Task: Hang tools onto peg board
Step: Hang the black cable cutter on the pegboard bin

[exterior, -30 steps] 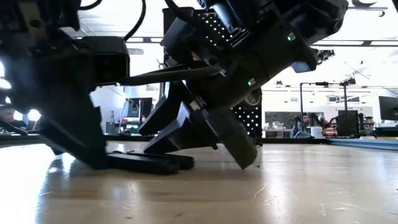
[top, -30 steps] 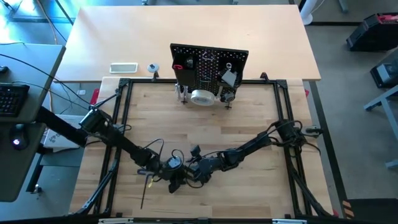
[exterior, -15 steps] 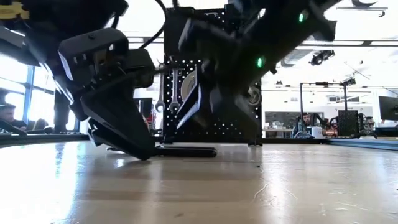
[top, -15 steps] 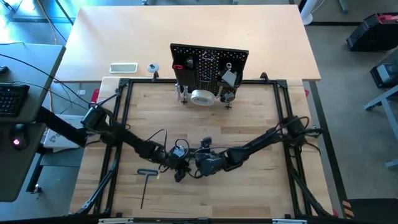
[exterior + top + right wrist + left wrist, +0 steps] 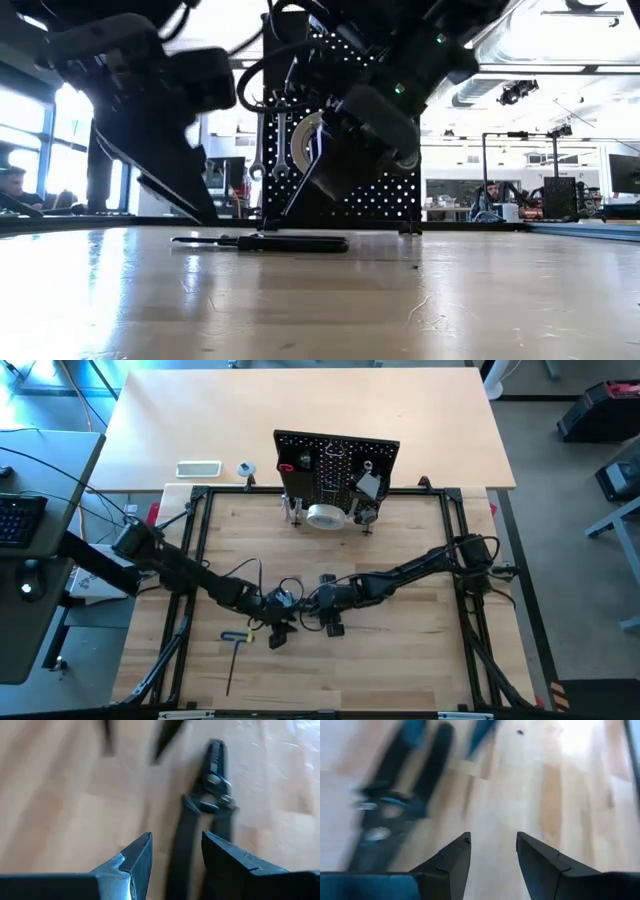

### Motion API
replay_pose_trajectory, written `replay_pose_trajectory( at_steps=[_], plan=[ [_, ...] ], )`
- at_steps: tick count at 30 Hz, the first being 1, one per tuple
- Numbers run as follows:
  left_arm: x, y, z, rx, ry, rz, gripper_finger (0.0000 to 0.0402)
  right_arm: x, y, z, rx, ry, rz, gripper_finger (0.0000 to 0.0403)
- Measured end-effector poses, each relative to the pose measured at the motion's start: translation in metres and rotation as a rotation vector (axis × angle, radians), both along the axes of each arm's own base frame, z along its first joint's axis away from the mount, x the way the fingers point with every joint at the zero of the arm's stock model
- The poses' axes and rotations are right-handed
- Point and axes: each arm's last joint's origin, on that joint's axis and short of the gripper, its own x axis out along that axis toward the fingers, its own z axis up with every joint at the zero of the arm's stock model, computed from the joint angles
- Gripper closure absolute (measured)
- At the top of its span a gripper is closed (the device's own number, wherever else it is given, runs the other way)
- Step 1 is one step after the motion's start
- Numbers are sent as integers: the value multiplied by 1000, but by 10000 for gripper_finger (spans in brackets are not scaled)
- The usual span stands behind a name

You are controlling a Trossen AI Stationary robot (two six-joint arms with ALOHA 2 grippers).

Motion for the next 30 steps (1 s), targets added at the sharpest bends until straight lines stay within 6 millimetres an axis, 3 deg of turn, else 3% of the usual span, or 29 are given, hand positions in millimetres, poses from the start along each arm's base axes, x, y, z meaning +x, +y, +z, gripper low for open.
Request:
replay_pose_trajectory(
  at_steps=[4, 9, 14, 20, 25, 28, 30],
  plan=[
    [-13, 2, 18, 171, -25, 27, 250, 2, -3, 1, 28, -15, 19, 238],
    [-21, 6, 15, 386, 23, 22, 250, 5, -8, -4, 6, -17, 16, 238],
    [-18, 7, 0, 424, 78, -19, 236, 7, -8, -22, 0, 19, 10, 238],
    [-18, 6, -6, 438, 99, -36, 184, 8, -8, -32, -25, 30, -38, 240],
    [-17, 9, -6, 448, 107, -23, 144, 9, -13, -32, -11, 32, -70, 293],
    [-17, 15, -7, 454, 130, -5, 133, 10, -17, -33, -2, 34, -76, 348],
    [-15, 19, -8, 444, 139, -17, 131, 10, -19, -32, 8, 34, -70, 359]
  ],
)
